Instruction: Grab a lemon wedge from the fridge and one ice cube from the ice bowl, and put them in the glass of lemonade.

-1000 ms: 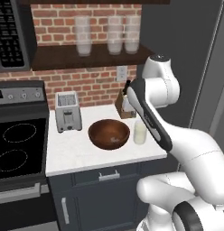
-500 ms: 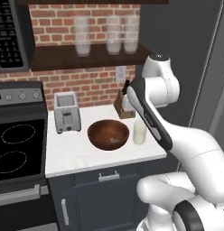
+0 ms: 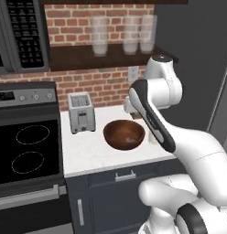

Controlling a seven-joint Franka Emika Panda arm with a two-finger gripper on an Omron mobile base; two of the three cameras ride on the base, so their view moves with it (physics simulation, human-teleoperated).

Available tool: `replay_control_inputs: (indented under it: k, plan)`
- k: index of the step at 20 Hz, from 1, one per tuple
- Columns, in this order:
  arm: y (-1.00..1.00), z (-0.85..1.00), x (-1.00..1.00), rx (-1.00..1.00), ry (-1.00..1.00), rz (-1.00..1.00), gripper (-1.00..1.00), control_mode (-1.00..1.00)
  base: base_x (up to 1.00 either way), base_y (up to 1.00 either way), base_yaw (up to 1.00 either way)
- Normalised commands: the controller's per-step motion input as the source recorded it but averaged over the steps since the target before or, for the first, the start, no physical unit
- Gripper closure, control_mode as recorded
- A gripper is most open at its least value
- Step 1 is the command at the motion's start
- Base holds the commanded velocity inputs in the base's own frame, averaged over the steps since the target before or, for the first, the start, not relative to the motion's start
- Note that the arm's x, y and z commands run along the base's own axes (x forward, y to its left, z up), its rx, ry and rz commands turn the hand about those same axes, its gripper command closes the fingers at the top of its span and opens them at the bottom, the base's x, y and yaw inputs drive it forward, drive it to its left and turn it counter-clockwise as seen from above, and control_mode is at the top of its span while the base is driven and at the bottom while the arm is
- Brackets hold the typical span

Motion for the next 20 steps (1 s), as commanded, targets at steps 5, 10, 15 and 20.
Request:
replay_control_inputs:
  k: [5,10,15,20]
  plan:
    - [0.0,0.0,0.0,0.0,0.0,0.0,-1.0,1.0,0.4,0.07,-0.02]
    - [0.0,0.0,0.0,0.0,0.0,0.0,-1.0,1.0,0.45,0.0,0.0]
    - [0.0,0.0,0.0,0.0,0.0,0.0,-1.0,1.0,0.27,0.0,0.0]
    - [0.0,-0.46,0.26,-0.01,0.13,0.0,-1.0,-1.0,0.04,0.0,0.0]
